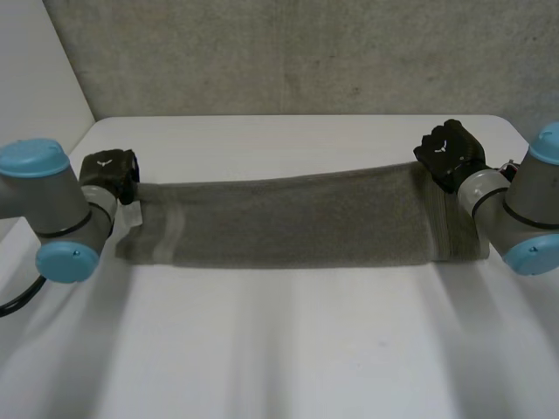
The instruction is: Fold the towel.
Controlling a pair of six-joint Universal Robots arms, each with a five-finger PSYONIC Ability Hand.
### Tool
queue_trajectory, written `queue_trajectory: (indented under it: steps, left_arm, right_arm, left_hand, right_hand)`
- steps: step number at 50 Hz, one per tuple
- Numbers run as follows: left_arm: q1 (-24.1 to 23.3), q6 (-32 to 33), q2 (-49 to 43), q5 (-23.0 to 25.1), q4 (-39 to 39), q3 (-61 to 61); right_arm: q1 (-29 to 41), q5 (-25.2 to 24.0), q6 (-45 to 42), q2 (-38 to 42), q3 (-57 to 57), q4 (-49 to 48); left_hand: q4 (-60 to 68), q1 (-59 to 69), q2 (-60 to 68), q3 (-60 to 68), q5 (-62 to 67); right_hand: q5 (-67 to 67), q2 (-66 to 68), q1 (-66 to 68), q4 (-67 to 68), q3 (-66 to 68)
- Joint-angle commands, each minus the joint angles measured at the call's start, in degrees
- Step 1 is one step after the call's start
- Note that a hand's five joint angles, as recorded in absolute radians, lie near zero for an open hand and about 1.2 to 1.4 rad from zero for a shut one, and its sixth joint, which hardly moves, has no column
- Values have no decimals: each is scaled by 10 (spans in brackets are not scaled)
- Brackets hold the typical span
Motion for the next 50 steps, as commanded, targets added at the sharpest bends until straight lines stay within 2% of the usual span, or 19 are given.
queue_trajectory:
  steps: [1, 2, 3, 4, 5, 7, 12, 15, 17, 18, 20, 24, 28, 36, 43, 50]
  left_arm:
    - [-4, 1, -18, 1, 2, 12]
    - [-6, 3, -20, 1, 2, 13]
    - [-9, 5, -20, -1, 2, 13]
    - [-9, 5, -20, -1, 2, 13]
    - [-11, 9, -20, -3, 1, 13]
    - [-13, 11, -18, -4, 2, 10]
    - [-15, 14, -11, -2, 1, 3]
    - [-13, 12, 12, -3, -1, -5]
    - [-10, 9, 52, 1, -1, -30]
    - [-10, 9, 53, 1, -1, -30]
    - [-8, 9, 98, 3, 1, -69]
    - [-10, 8, 145, 8, 1, -112]
    - [-12, 7, 212, 56, 3, -188]
    - [-12, 1, 285, 128, 4, -281]
    - [-13, -18, 308, 140, 68, -358]
    - [-15, -25, 307, 141, 97, -376]
  right_arm:
    - [-1, -1, 0, 29, -20, -1]
    - [-1, 1, 0, 35, -24, -1]
    - [0, 3, 2, 39, -25, -1]
    - [0, 3, 2, 39, -25, -1]
    - [0, 5, 3, 41, -23, 0]
    - [0, 12, 4, 39, -22, 0]
    - [2, 29, 13, 31, -12, 2]
    - [8, 28, 37, -14, 8, 2]
    - [6, 28, 84, -78, 41, 1]
    - [6, 28, 84, -78, 42, 1]
    - [3, 29, 132, -132, 78, 3]
    - [2, 30, 177, -180, 113, 10]
    - [2, 28, 235, -237, 154, 55]
    - [-30, 16, 285, -244, 175, 187]
    - [-60, -12, 284, -238, 209, 194]
    - [-89, -45, 281, -187, 230, 150]
  left_hand:
    - [102, 108, 103, 104, 204]
    - [-17, -12, -17, -16, 84]
    - [-317, -311, -316, -315, -215]
    - [-320, -314, -319, -318, -218]
    - [-598, -592, -597, -596, -496]
    - [-572, -566, -572, -571, -470]
    - [-598, -592, -597, -596, -496]
    - [-598, -592, -597, -596, -496]
    - [-598, -592, -597, -596, -496]
    - [-598, -592, -597, -596, -496]
    - [-597, -592, -597, -596, -496]
    - [-597, -592, -597, -596, -496]
    - [-597, -592, -597, -596, -496]
    - [-598, -592, -597, -596, -496]
    - [-598, -592, -597, -596, -496]
    - [-598, -592, -597, -596, -496]
  right_hand:
    - [-53, -45, -39, -50, -50]
    - [-205, -197, -191, -201, -201]
    - [-473, -465, -459, -469, -469]
    - [-476, -468, -461, -472, -472]
    - [-672, -664, -657, -668, -668]
    - [-672, -664, -657, -668, -668]
    - [-672, -664, -657, -668, -668]
    - [-672, -664, -657, -668, -668]
    - [-672, -664, -657, -668, -668]
    - [-672, -664, -657, -668, -668]
    - [-672, -664, -657, -668, -668]
    - [-672, -664, -657, -668, -668]
    - [-672, -664, -657, -668, -668]
    - [-585, -577, -571, -581, -581]
    - [-516, -508, -502, -512, -512]
    - [-506, -498, -492, -502, -502]
